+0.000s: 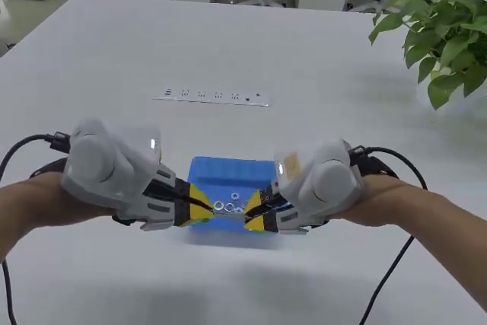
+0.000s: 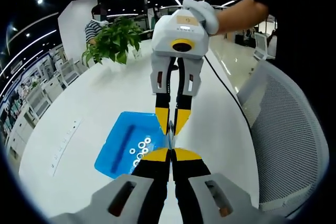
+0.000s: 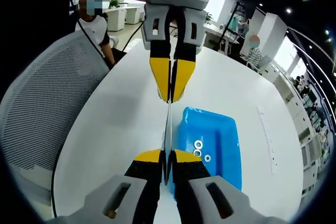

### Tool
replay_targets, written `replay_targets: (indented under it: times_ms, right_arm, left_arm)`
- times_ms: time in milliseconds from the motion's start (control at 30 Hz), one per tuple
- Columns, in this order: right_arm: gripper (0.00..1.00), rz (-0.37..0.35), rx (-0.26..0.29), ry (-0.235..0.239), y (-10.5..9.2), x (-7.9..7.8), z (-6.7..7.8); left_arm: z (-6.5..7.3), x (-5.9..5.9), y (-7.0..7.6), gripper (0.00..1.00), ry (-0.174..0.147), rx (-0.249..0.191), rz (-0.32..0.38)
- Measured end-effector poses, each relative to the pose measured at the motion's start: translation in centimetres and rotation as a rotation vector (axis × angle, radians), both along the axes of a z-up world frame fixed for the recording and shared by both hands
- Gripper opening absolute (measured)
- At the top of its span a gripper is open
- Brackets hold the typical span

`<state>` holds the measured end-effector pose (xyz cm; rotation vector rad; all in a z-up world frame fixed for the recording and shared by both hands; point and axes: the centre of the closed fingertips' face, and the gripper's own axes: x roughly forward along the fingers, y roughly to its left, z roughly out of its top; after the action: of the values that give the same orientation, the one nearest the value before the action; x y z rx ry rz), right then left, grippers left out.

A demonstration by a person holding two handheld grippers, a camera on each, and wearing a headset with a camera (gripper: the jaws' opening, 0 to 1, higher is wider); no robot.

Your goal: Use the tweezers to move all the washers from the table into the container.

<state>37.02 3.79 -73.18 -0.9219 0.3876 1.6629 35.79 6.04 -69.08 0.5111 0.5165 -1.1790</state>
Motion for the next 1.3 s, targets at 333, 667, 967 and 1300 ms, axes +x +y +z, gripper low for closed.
replay_targets:
  times_ms: [333, 667, 967, 1300]
  right_arm:
    - [0.08, 0.006, -0.031, 0.01, -0.3, -1.3, -1.9]
    - [0.08, 0.015, -0.075, 0.004, -0.5, -2.5, -4.2]
    - [0.09, 0.018, -0.108, 0.01, -0.7, -3.4, -5.8]
    - [0.1, 0.017, -0.139, 0.033, -1.1, -4.3, -7.1]
  left_arm:
    - [-2.5, -1.4, -0.1, 0.05, 0.049, 0.036, -0.003]
    - [-5.6, -2.1, 0.3, 0.05, 0.08, 0.102, -0.016]
    - [-8.1, -3.0, 0.5, 0.05, 0.121, 0.141, -0.011]
    - [-9.9, -4.0, 0.2, 0.05, 0.161, 0.168, -0.012]
